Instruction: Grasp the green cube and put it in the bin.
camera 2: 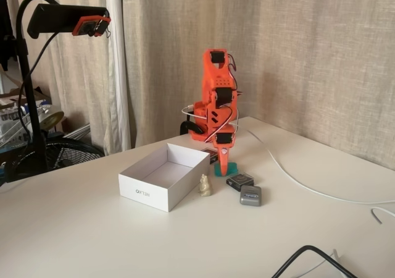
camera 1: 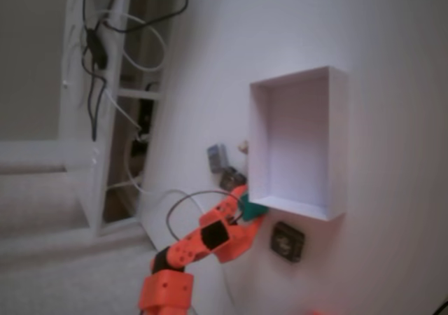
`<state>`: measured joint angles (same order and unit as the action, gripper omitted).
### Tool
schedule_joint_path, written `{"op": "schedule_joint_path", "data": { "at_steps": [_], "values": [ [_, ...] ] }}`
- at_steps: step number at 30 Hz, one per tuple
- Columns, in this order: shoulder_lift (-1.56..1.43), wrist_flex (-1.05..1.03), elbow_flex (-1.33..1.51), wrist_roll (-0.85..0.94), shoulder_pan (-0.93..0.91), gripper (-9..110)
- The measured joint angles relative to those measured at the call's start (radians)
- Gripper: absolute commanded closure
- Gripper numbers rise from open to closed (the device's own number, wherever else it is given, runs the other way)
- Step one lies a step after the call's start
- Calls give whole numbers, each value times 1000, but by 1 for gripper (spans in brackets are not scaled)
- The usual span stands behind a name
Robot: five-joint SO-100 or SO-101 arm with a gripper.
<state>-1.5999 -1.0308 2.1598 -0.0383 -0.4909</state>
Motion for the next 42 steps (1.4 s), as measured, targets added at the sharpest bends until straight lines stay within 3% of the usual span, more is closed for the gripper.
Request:
{"op": "schedule_joint_path", "data": {
  "at_steps": [33, 42],
  "values": [
    [-12, -14, -8, -2, 52, 102],
    [-60, -218, -301, -2, 51, 102]
  ]
}}
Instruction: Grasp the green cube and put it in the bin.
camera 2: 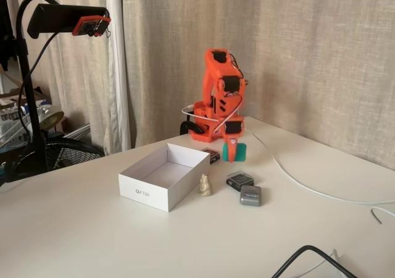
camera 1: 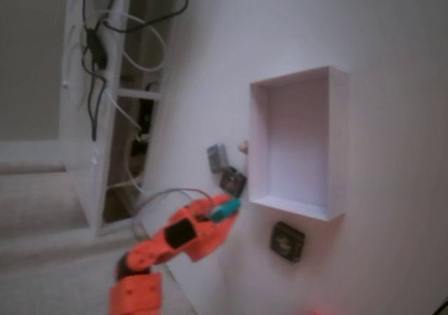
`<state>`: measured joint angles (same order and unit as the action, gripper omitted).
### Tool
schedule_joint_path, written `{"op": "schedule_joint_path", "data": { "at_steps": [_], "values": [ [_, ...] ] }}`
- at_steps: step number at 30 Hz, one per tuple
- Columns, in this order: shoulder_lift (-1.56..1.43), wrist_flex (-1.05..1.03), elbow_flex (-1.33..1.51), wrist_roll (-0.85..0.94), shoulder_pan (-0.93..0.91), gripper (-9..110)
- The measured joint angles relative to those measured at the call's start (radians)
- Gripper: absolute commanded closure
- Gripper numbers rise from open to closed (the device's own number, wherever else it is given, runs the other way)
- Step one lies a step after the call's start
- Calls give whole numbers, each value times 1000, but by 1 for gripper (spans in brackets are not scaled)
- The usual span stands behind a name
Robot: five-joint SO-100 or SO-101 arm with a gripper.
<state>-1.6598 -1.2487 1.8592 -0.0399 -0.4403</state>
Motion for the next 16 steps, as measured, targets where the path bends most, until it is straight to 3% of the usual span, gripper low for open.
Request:
{"op": "schedule_joint_path", "data": {
  "at_steps": [8, 16],
  "values": [
    [-34, -189, -244, 37, -238, 102],
    [15, -132, -235, 31, -586, 102]
  ]
}}
